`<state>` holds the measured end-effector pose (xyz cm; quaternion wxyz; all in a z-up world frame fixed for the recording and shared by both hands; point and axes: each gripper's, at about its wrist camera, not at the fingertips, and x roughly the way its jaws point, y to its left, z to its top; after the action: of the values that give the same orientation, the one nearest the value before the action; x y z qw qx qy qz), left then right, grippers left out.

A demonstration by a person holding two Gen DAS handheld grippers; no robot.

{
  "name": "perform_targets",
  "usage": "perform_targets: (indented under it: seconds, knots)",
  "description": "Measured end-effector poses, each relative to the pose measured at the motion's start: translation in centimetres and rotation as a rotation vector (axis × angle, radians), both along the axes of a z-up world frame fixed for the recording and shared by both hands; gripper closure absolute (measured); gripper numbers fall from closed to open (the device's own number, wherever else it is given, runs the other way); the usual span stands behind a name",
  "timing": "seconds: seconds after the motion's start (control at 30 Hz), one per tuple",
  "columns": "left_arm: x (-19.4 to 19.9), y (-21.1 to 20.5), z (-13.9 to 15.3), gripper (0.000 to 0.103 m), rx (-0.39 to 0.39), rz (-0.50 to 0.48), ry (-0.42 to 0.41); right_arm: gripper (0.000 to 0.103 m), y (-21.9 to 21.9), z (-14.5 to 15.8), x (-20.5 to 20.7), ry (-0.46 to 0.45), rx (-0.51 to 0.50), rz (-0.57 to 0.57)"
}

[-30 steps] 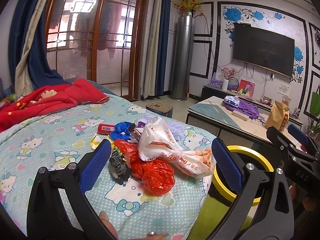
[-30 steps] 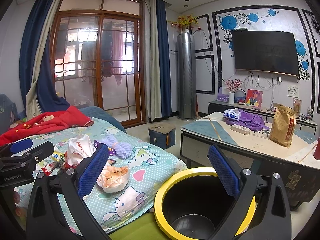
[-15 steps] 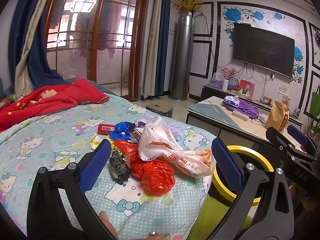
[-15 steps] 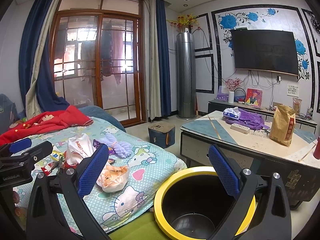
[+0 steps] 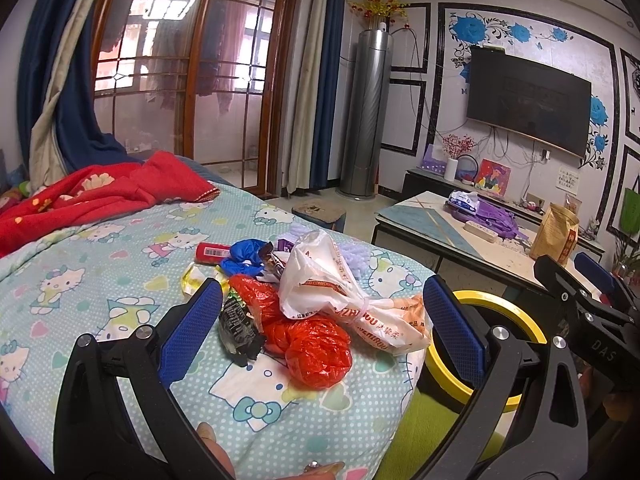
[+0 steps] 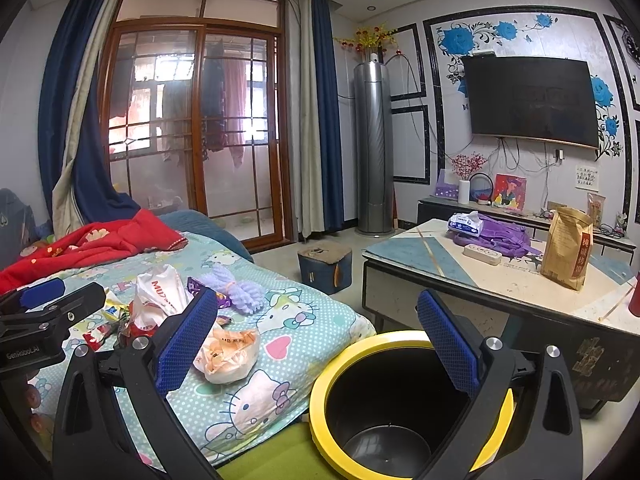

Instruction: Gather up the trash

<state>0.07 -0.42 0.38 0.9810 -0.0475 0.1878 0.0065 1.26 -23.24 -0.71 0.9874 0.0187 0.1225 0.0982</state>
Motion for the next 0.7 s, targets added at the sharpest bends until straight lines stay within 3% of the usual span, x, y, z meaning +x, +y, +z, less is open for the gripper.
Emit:
perform_targets:
  seconds: [0.33,0.7]
  knots:
    - [-0.1,2.0,-0.5,0.011,-0.038,0.035,0.003,0.006,1.3,-0.9,0.3,0.023,0.012,0.067]
    - [0.2,5.7,-0.4,0.011,-0.079,0.139,0.018,0.006,4.1,-0.7,1.4,0.08,-0.031,0.173]
